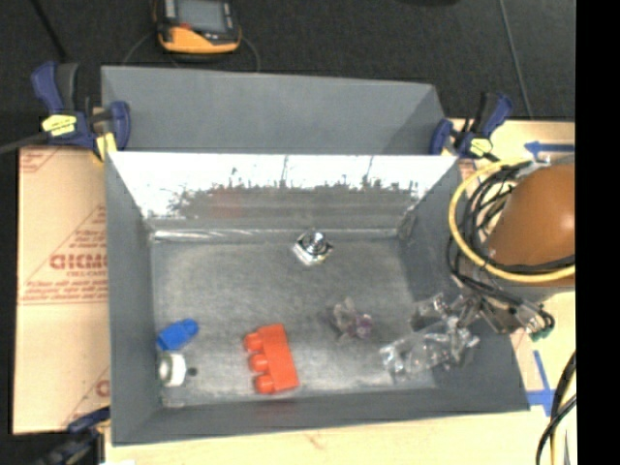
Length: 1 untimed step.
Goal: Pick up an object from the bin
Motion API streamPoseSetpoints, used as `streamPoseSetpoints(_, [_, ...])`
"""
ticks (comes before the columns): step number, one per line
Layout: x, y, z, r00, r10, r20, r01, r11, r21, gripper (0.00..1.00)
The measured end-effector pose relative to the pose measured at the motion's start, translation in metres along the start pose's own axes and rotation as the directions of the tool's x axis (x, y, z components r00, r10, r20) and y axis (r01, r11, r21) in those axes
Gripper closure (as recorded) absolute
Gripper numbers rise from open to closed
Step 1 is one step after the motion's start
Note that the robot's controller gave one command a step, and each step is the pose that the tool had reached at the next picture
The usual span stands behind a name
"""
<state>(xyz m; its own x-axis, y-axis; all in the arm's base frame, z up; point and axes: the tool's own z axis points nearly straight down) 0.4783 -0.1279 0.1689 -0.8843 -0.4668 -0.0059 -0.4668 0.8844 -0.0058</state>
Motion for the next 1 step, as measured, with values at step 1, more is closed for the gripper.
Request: streamPoseSetpoints(1, [-0.0180,-0.0211,-0.1215,1.000,0.017,0.003,-0.017,1.000,0.003,1.00])
